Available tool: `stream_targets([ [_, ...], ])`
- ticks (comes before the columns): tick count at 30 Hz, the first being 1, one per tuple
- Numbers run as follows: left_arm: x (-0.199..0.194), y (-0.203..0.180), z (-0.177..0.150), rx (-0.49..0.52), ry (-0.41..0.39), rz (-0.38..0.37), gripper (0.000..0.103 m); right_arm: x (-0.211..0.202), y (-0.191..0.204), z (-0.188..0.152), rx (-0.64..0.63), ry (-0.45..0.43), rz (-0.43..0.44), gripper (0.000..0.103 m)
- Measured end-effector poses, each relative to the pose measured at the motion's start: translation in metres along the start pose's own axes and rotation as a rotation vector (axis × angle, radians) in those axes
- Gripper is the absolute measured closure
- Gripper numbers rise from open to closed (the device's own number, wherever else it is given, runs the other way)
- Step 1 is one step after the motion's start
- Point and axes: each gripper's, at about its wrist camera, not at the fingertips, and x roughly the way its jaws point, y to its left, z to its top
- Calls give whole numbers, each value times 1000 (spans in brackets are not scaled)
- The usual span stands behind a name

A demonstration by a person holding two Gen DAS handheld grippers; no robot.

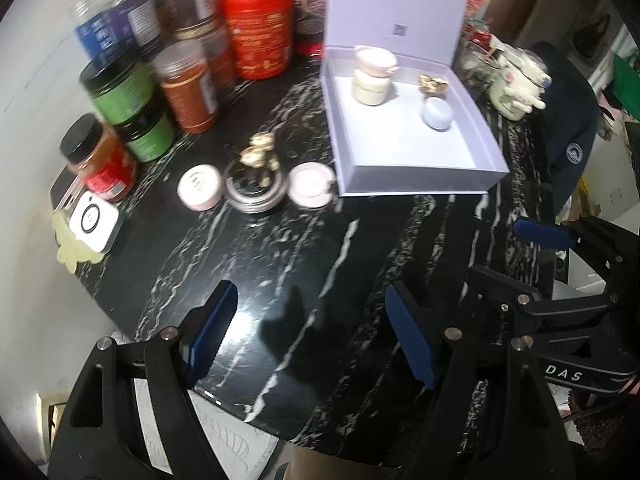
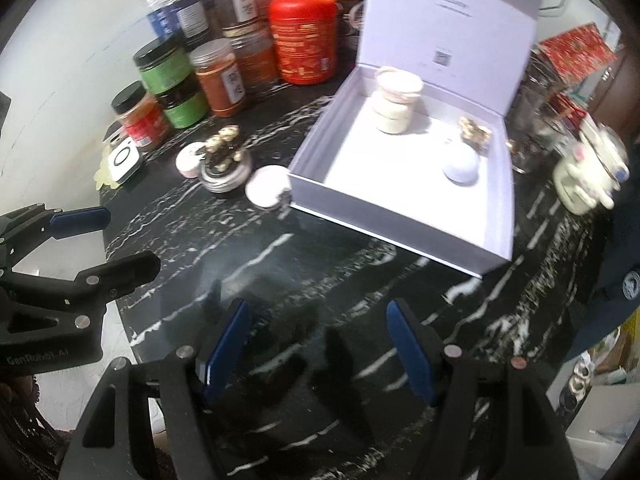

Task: Organize objects
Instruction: 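Withdraw both tools from the box back toward the figurine jar, then grasp the labelled pink compact with the left tool while the right tool grasps the figurine jar lid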

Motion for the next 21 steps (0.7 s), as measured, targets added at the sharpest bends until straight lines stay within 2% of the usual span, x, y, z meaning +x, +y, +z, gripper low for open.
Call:
stream_targets([
  [12, 11, 55, 2, -51, 23, 19, 27, 27, 36, 32, 27, 31, 21, 31],
  [21, 23, 88, 19, -66, 36, 13, 28, 45, 49, 56, 50, 52, 15, 31],
])
